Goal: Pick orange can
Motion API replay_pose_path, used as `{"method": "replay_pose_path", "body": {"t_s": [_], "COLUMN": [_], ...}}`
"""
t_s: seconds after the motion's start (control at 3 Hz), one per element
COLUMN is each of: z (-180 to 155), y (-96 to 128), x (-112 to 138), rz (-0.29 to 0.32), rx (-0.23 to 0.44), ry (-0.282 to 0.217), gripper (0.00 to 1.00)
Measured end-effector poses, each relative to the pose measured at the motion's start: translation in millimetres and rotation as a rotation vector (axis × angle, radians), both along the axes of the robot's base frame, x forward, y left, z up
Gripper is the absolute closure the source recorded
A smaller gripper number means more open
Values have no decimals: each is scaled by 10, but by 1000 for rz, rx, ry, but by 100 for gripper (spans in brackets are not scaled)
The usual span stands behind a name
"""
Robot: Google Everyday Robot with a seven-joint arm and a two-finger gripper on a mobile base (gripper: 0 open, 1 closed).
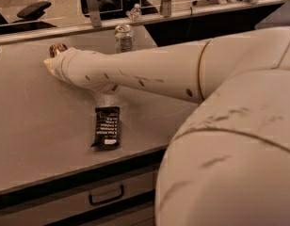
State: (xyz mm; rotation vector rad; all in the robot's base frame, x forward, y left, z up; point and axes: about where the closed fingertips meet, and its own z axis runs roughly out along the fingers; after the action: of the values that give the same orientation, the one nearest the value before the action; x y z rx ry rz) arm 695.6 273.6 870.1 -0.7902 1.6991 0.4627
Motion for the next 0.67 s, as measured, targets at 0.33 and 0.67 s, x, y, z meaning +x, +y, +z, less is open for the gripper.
{"method": "replay_pose_path", "body": {"t_s": [0.33,0.67], "z": [111,404], "y": [-75,-313], "x": [-32,-146], "rz": [4,20], "rx": [16,36], "ry": [-22,-75], "gripper": [100,100]}}
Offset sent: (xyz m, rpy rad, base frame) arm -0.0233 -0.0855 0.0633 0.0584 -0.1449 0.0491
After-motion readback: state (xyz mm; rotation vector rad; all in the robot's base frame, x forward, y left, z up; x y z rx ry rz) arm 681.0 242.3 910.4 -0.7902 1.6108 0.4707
